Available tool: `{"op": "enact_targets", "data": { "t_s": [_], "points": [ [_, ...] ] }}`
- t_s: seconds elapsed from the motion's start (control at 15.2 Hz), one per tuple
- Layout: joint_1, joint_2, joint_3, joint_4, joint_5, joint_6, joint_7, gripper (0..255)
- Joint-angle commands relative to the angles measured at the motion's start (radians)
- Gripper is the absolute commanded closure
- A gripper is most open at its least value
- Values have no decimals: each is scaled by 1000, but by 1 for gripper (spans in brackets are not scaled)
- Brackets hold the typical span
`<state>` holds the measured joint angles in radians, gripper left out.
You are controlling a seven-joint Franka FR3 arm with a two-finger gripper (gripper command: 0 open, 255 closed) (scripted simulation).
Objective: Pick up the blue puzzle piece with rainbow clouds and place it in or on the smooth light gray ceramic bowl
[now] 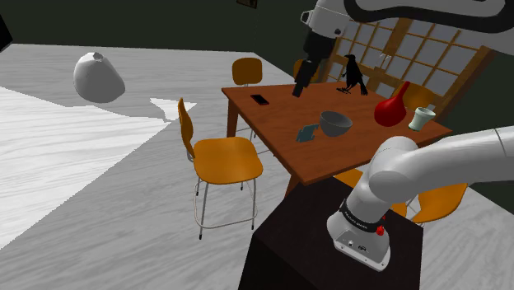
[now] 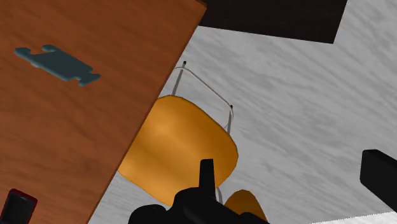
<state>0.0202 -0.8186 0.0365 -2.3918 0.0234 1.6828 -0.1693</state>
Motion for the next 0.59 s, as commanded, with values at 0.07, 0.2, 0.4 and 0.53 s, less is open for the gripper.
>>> {"op": "enact_targets", "data": {
  "t_s": [0.07, 0.2, 0.4, 0.53],
  "points": [
    [3, -14, -22, -29, -14, 12, -44, 0],
    [7, -36, -69, -83, -46, 38, -130, 0],
    [9, -57, -143, -153, -101, 79, -262, 0],
    [7, -60, -195, -191, -140, 111, -351, 0]
  ]
}}
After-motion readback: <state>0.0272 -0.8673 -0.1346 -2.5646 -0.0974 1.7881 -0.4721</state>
